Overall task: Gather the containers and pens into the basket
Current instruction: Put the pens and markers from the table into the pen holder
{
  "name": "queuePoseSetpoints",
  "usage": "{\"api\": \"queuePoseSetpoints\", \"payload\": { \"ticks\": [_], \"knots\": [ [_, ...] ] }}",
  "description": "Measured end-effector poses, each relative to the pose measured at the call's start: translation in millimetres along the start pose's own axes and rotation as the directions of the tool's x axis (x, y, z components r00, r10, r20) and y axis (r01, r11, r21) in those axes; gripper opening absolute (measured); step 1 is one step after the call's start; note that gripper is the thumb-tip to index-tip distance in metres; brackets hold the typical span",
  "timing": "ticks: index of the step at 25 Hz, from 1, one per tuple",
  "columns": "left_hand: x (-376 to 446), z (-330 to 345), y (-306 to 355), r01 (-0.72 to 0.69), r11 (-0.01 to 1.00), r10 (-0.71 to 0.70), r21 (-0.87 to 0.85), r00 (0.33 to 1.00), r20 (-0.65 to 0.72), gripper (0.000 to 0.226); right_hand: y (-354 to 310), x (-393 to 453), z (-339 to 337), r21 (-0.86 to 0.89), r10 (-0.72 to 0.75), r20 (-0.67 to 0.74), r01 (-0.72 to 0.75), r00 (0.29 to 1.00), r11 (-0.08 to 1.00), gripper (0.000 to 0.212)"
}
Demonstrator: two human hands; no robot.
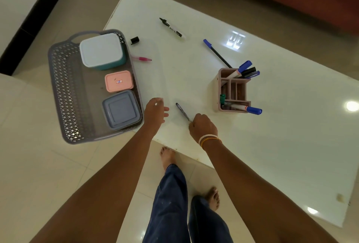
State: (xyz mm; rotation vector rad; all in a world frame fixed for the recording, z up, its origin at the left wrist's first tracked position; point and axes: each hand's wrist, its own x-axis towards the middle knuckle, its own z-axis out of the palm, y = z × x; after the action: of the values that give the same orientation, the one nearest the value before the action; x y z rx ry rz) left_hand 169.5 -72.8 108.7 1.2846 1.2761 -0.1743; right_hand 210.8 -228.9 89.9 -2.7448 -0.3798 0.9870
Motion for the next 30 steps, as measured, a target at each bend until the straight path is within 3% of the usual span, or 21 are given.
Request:
{"api": "queuePoseSetpoints", "payload": {
  "ticks": [3,6,10,14,18,20,21,23,26,30],
  "knots": [
    [-4,1,-1,0.006,1.0,-0.006,0.013,1.0,0.007,0.024,6,-2,-6,0.375,0.07,0.003,-0.066,0.998,0.924,0.018],
    [-10,7,1,-0.022,0.999,0.02,0.034,0.999,0.033,0.025,9,-7,-22,0.697,0.127,0.008,-0.097,0.992,0.711,0.017],
    [-27,25,3,-0.069,0.997,0.067,0.041,0.996,0.053,0.024,17,-23,-52,0.659,0.047,-0.339,0.202,0.94,0.724,0.008],
    [-50,49,-2,-0.091,0.994,0.084,0.06,0.99,0.11,0.027,42,-45,-85,0.558,0.033,-0.616,0.406,0.787,0.724,0.006],
    [-66,65,-7,-0.127,0.989,0.115,0.082,0.983,0.141,0.03,71,-51,-122,0.546,0.229,-0.777,0.446,0.586,0.71,0.013],
    [-68,68,-9,-0.135,0.987,0.122,0.089,0.982,0.144,0.032,78,-48,-134,0.54,0.276,-0.793,0.415,0.543,0.732,0.01],
    [-69,69,-10,-0.136,0.986,0.122,0.093,0.982,0.145,0.032,80,-46,-136,0.517,0.255,-0.792,0.39,0.554,0.762,0.008],
    [-71,70,-11,-0.134,0.985,0.118,0.109,0.982,0.145,0.033,77,-38,-137,0.456,0.149,-0.744,0.333,0.652,0.825,0.005],
    [-70,64,-10,-0.125,0.984,0.108,0.128,0.986,0.13,0.032,63,-18,-135,0.327,-0.01,-0.581,0.245,0.814,0.913,0.013],
    [-60,45,-1,-0.124,0.985,0.113,0.123,0.989,0.095,0.031,39,9,-143,0.179,-0.115,-0.345,0.185,0.932,0.966,0.02]
  ]
}}
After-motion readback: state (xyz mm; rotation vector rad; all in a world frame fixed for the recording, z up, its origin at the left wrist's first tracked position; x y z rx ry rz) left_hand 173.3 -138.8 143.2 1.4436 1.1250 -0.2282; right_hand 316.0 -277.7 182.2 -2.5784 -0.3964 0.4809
